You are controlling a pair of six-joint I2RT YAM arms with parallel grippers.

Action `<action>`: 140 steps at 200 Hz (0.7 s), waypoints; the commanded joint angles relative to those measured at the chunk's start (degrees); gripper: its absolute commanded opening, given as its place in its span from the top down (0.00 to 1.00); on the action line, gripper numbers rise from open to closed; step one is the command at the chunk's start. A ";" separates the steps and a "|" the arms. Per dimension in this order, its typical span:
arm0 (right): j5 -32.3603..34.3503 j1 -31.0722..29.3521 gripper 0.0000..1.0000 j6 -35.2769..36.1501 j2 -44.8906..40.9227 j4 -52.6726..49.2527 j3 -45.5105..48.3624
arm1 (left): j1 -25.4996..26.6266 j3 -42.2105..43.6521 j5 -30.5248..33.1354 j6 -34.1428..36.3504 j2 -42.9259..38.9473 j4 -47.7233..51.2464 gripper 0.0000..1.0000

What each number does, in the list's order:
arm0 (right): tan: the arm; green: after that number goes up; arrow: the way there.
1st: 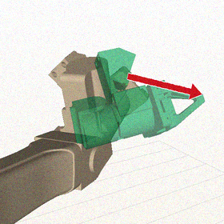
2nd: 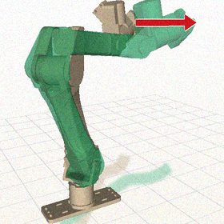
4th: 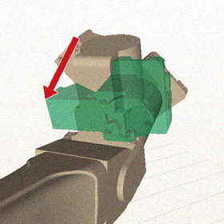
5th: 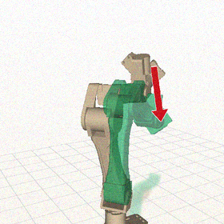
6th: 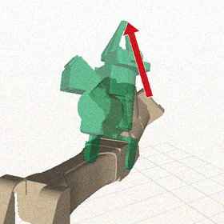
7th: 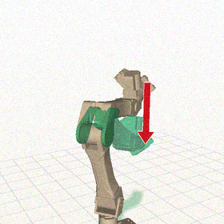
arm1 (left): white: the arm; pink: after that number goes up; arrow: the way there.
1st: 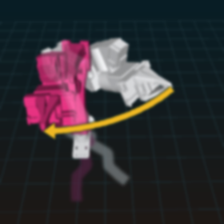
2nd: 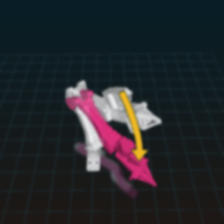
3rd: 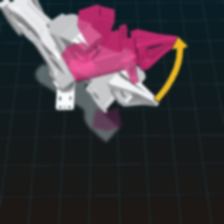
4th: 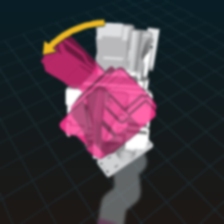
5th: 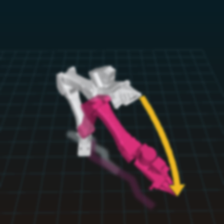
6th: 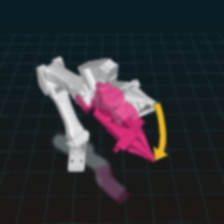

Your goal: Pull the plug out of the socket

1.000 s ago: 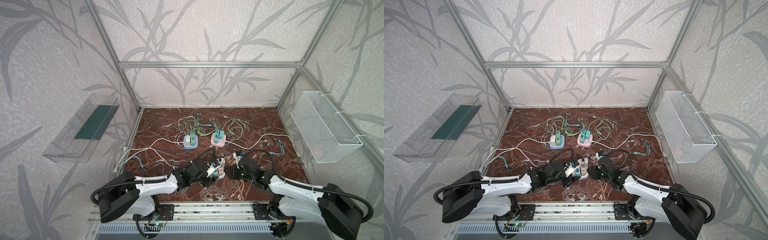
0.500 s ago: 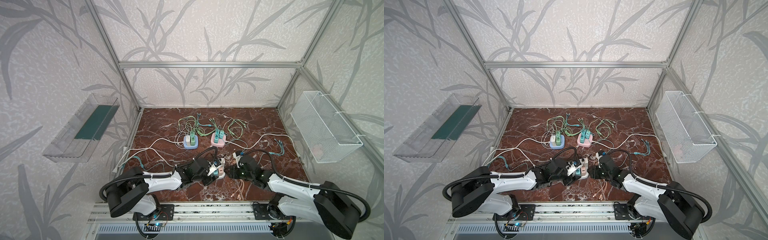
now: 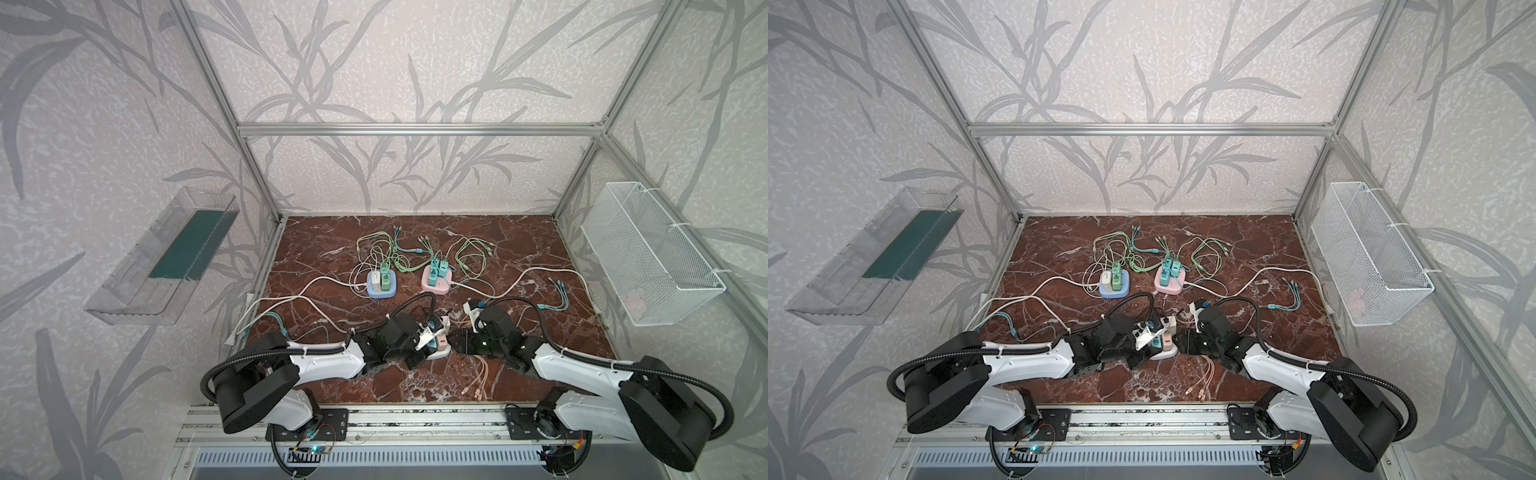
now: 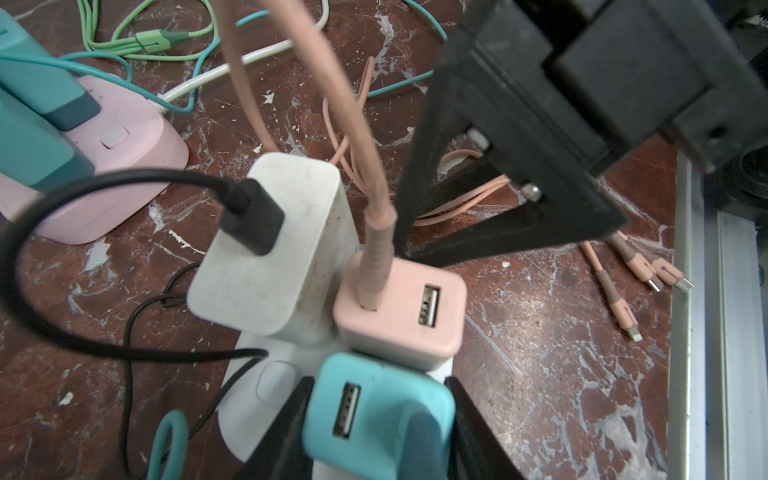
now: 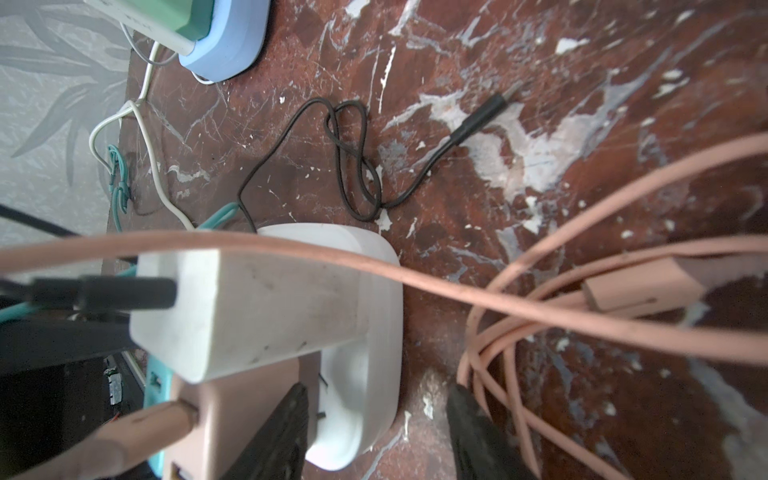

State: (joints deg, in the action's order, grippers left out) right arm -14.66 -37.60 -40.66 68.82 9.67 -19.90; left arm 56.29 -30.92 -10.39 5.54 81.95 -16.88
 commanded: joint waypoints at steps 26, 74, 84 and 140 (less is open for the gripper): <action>-3.54 2.25 0.46 2.29 -0.79 -0.59 -1.80 | 0.13 -1.76 -3.44 -2.22 1.96 -4.10 0.73; -7.43 2.46 0.52 3.75 0.15 -2.59 -2.34 | 1.43 -2.50 -3.98 -4.65 3.98 -6.42 0.78; -7.43 2.41 0.54 5.57 0.50 -3.37 -2.25 | 1.58 -2.57 -3.55 -4.76 4.08 -6.67 0.79; -6.33 2.43 0.59 6.26 2.87 -3.40 -1.73 | 2.38 -3.35 -3.27 -4.66 4.18 -6.81 0.81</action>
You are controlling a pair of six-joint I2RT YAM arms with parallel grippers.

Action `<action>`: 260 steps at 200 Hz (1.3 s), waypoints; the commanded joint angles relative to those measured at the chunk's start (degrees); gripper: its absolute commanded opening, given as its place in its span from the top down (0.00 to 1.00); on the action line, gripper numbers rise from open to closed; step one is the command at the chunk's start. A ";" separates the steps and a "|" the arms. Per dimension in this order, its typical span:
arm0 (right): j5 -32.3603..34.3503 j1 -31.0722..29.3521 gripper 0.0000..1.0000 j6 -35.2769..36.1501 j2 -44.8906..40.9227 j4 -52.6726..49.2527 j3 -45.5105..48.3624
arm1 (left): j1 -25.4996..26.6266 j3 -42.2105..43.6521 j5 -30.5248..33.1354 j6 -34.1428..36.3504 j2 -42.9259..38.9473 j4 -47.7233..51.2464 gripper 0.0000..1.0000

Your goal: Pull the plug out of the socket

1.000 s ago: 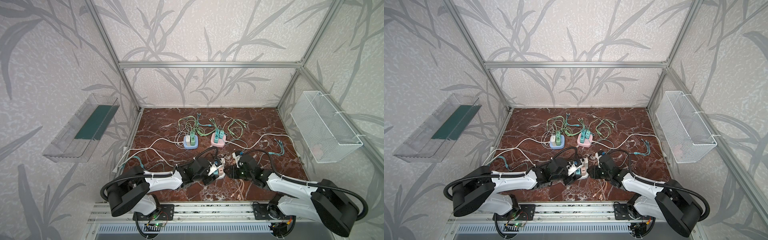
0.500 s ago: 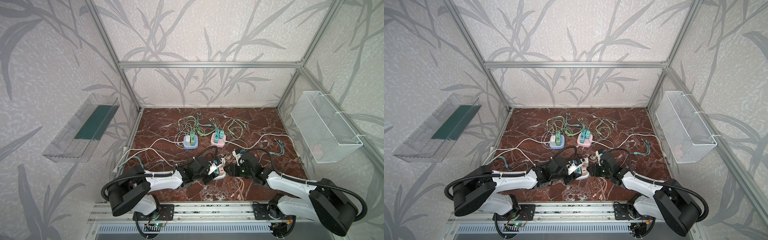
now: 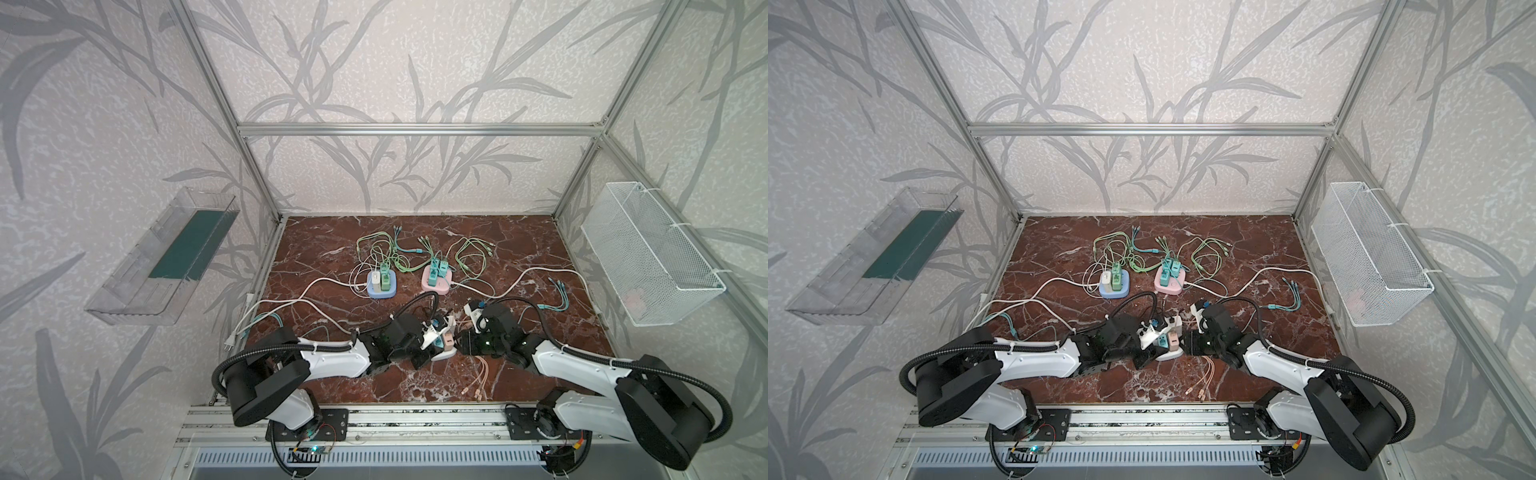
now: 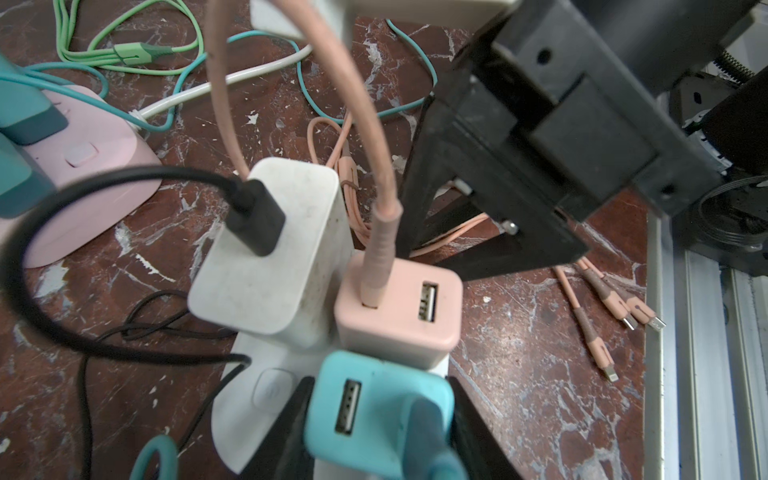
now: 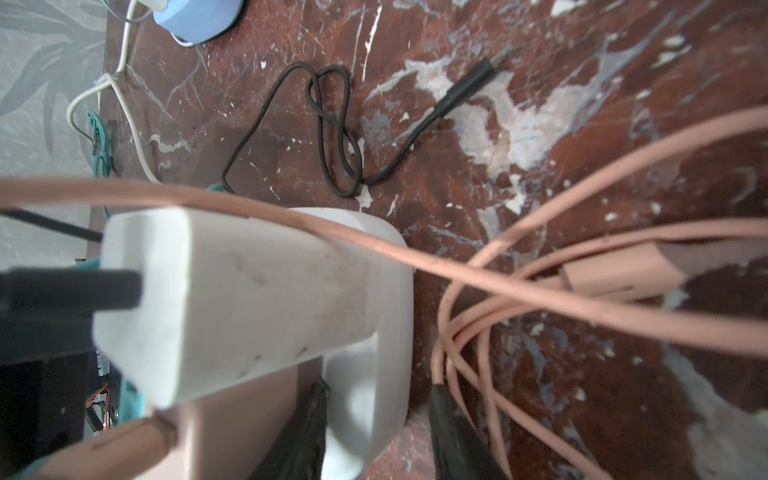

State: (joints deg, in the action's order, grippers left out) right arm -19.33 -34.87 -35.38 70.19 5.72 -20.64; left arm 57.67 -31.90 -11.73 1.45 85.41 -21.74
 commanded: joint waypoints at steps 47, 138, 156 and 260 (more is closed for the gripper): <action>-2.41 -0.43 0.66 1.63 6.21 0.61 -1.95 | 2.36 -2.42 -1.08 0.48 0.34 -1.42 0.81; 3.57 -4.47 0.72 3.29 7.45 -2.98 -2.21 | 0.65 -3.78 0.32 -3.21 0.30 -2.89 0.82; 4.10 -4.78 0.72 3.38 7.79 -3.08 -2.03 | 0.01 -3.64 -0.38 -3.73 -0.24 -3.40 0.82; 7.72 -5.02 0.74 4.88 9.07 -5.02 -1.51 | -2.29 -2.83 -4.65 -3.72 -2.75 -3.07 0.83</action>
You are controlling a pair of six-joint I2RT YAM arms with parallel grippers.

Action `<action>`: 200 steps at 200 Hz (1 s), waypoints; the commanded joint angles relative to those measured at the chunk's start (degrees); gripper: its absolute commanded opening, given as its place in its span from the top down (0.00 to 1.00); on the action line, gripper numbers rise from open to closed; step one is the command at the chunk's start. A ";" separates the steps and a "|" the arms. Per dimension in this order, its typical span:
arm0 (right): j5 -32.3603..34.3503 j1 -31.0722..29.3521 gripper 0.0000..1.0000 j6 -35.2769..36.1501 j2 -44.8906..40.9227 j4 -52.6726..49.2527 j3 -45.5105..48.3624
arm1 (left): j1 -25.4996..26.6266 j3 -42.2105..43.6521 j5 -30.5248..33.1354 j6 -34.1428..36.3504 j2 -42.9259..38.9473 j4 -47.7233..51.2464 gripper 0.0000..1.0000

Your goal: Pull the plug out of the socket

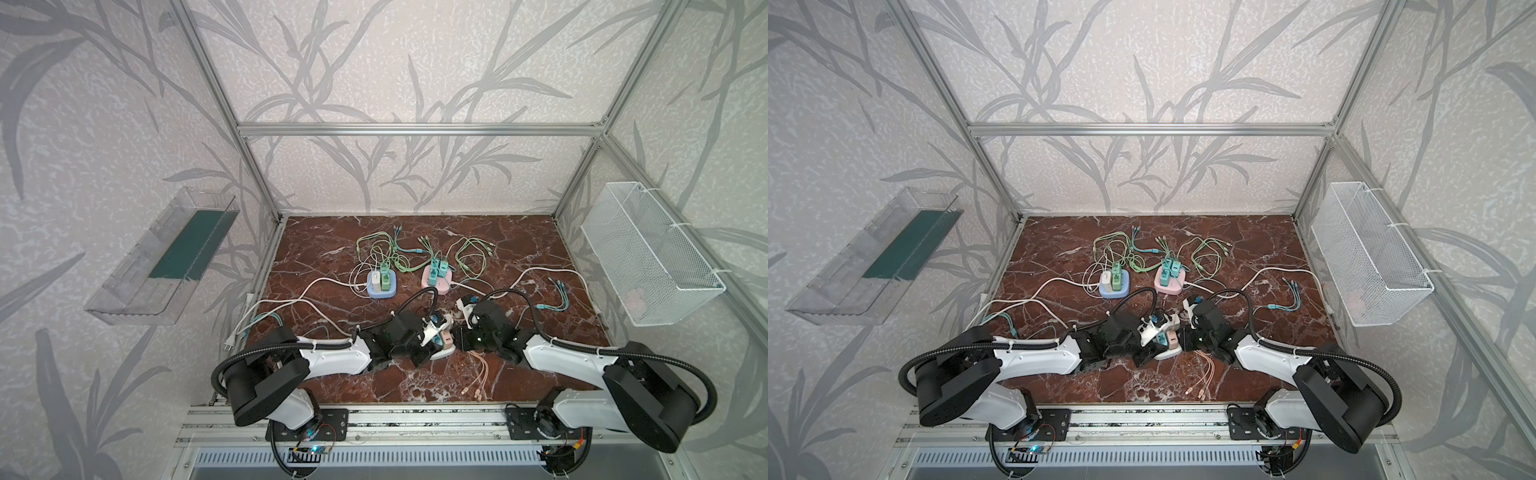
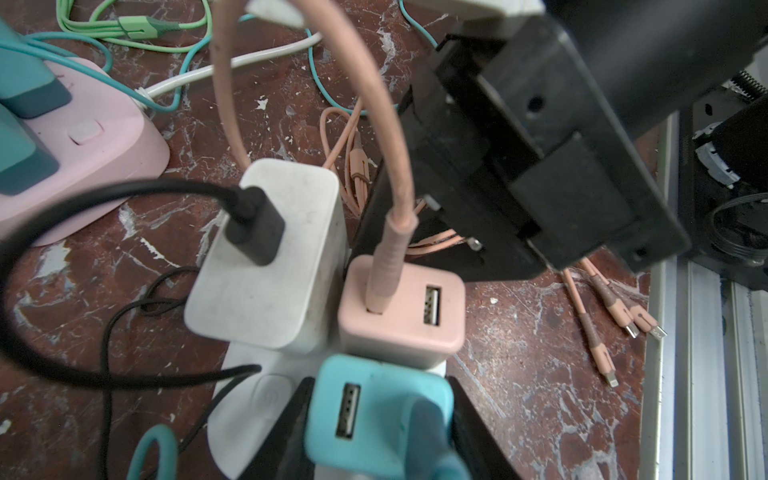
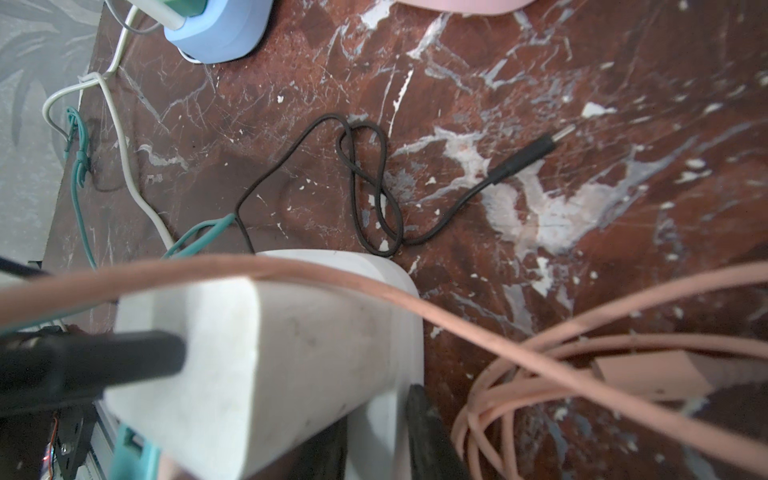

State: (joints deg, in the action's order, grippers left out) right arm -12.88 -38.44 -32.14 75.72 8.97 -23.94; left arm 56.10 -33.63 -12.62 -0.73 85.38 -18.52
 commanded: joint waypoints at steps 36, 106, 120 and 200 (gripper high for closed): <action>1.66 -1.45 0.74 1.56 4.08 -8.12 1.88 | -1.16 -1.66 -4.22 -0.46 -3.25 -4.00 0.84; 1.83 -1.39 0.77 -0.27 6.63 -8.96 0.51 | 3.02 -0.65 3.40 3.74 -3.40 -4.26 0.86; 1.98 -1.38 0.77 -0.38 7.69 -9.12 0.07 | 4.26 -0.99 5.60 4.97 -3.79 -2.92 0.87; 1.81 -1.45 0.77 0.03 7.97 -9.68 -0.58 | 4.99 2.98 8.89 0.52 -5.92 -9.42 0.88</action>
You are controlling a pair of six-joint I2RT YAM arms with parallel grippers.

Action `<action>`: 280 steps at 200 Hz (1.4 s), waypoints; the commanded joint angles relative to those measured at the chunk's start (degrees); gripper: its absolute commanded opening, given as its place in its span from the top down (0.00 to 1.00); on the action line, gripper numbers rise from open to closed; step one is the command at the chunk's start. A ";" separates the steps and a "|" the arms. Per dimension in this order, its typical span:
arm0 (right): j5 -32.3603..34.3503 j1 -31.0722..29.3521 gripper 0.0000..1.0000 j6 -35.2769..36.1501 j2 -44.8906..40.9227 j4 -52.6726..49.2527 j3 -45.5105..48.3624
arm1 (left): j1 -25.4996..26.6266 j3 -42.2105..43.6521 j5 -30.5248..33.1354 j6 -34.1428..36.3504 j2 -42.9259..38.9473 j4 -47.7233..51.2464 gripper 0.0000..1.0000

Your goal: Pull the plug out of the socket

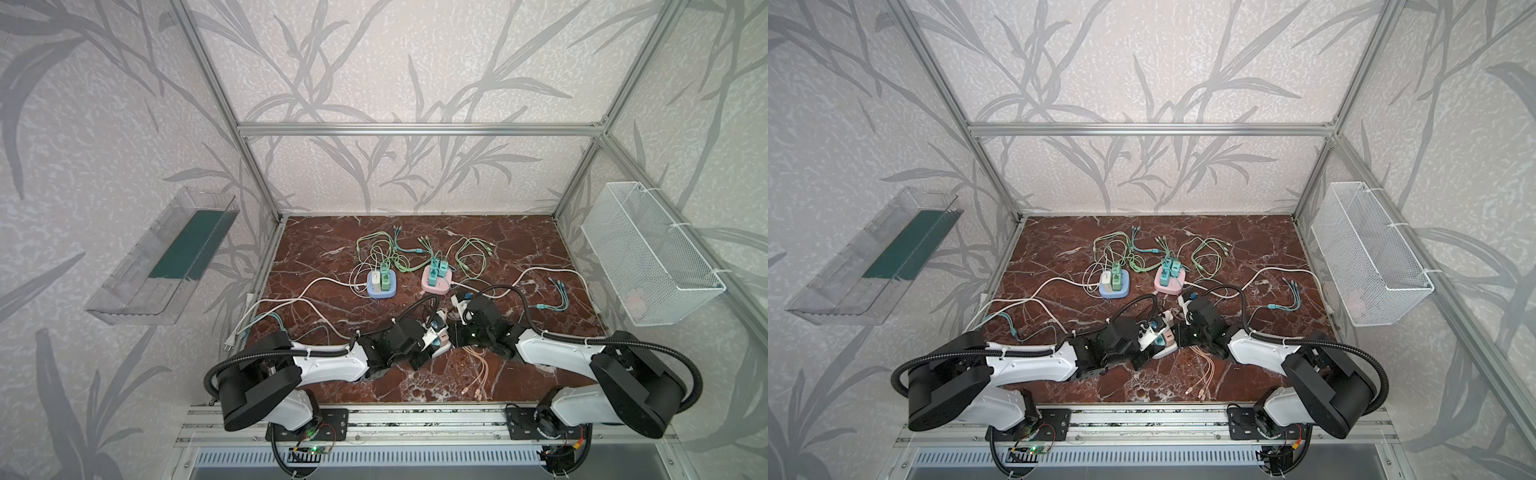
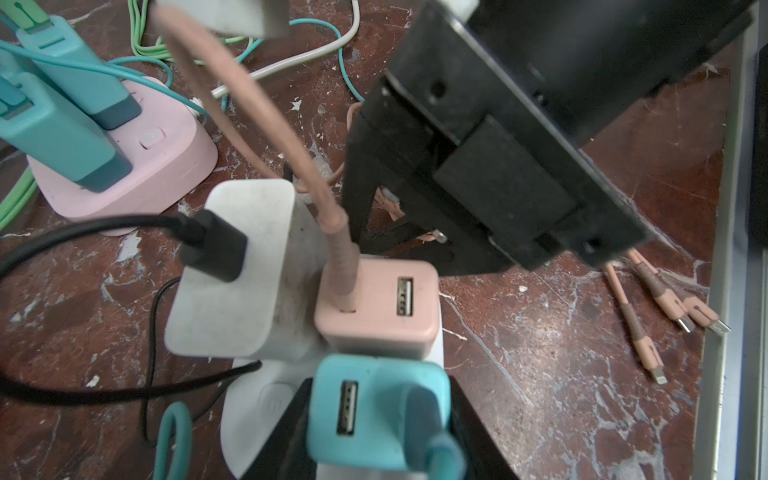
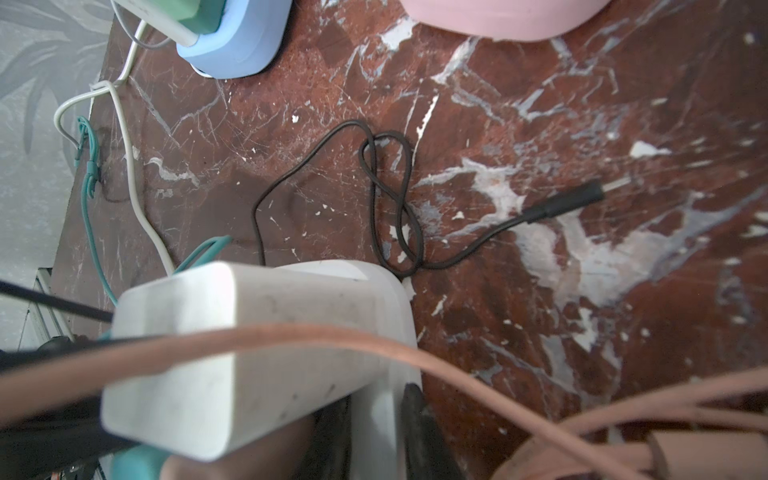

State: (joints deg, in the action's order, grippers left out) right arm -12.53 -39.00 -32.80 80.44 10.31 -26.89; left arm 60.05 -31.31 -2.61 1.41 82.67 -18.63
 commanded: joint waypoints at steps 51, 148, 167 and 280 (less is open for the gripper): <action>1.63 -0.82 0.79 2.12 1.26 -10.88 3.42 | -2.19 -0.68 -7.27 -4.90 -3.18 -7.86 0.87; 3.26 -0.81 0.80 1.29 1.91 -10.31 4.58 | -4.07 -3.98 -10.71 -0.56 -4.18 -1.36 0.89; 3.53 -0.86 0.80 0.61 2.21 -10.44 4.31 | -3.23 -4.24 -9.46 0.41 -4.26 -0.70 0.89; 4.01 -0.83 0.78 -0.12 -1.88 -9.51 4.04 | -2.03 3.05 -3.94 -4.64 -11.70 -1.77 0.89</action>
State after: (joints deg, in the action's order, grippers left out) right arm -11.40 -39.44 -33.21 78.46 11.49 -25.58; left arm 57.84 -30.41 -8.78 -0.82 75.68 -17.23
